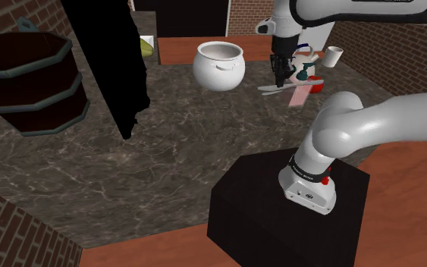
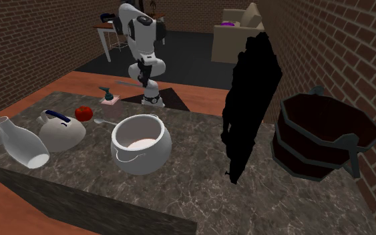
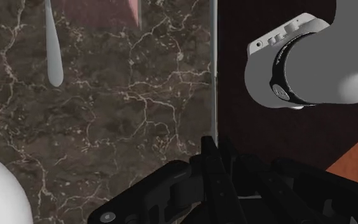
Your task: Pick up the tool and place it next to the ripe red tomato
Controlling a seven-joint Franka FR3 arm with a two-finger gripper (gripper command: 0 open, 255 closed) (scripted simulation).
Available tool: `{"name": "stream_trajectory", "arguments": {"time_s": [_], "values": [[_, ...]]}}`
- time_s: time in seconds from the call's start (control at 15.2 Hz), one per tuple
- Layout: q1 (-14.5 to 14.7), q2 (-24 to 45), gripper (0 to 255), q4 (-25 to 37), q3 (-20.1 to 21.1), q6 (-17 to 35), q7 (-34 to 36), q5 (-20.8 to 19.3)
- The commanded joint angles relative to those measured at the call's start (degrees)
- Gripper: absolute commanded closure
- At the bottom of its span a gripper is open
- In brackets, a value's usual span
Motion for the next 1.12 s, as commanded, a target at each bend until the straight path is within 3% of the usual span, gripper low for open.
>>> {"name": "stream_trajectory", "arguments": {"time_s": [0.0, 0.53, 1.06], "values": [[-1.53, -3.16, 255, -1.36, -2.12, -1.43, -2.52, -2.44], [-8.47, -14.91, 255, -3.67, -11.16, -8.42, -13.86, -13.53], [-14.44, -21.35, 255, -1.32, -21.77, -13.03, -26.34, -26.53]]}}
